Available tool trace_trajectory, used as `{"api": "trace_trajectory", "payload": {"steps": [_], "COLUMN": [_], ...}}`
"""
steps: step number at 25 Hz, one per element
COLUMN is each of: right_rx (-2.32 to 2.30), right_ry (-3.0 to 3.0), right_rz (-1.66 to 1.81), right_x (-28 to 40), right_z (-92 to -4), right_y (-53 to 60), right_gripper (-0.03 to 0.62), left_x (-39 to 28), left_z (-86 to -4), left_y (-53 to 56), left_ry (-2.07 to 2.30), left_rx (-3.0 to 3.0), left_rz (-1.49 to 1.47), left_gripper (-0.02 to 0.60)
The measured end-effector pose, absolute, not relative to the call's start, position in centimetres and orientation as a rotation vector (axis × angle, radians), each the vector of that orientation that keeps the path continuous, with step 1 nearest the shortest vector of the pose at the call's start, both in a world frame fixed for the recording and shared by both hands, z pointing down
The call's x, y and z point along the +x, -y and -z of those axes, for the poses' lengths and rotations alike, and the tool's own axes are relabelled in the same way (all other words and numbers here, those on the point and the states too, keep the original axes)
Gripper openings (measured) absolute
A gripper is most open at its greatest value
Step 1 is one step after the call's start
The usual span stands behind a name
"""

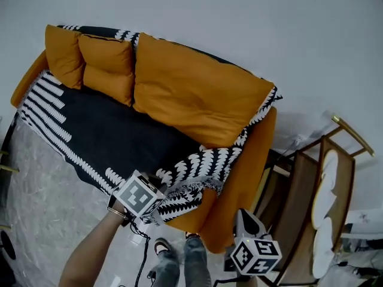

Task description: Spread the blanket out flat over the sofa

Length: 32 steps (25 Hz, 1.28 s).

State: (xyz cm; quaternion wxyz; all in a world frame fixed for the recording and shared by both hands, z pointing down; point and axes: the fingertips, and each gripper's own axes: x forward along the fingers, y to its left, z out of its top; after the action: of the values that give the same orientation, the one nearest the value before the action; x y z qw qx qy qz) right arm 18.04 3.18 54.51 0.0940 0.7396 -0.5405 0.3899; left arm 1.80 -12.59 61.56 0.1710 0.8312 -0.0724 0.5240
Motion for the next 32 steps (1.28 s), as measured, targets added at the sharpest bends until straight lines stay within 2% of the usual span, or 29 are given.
{"api": "trace_trajectory", "payload": {"steps": [10,32], "right_rx": [2.233,2.309], "right_ry": [1.564,1.472], "right_rz": [-1.115,-1.152], "right_x": [18.8,18.6], "right_z": [-53.3,-54.0], "right_y": [-5.5,-9.5], "right_gripper": [0.005,0.005], "left_x": [2.9,4.8], "left_z": [-59.9,-60.1], "left_y": [7.2,-2.8], "left_ry": [0.348,0.354], "left_rx": [2.266,2.130], "left_rz": [-1.288,-1.094], "left_gripper": [0.028,0.028]}}
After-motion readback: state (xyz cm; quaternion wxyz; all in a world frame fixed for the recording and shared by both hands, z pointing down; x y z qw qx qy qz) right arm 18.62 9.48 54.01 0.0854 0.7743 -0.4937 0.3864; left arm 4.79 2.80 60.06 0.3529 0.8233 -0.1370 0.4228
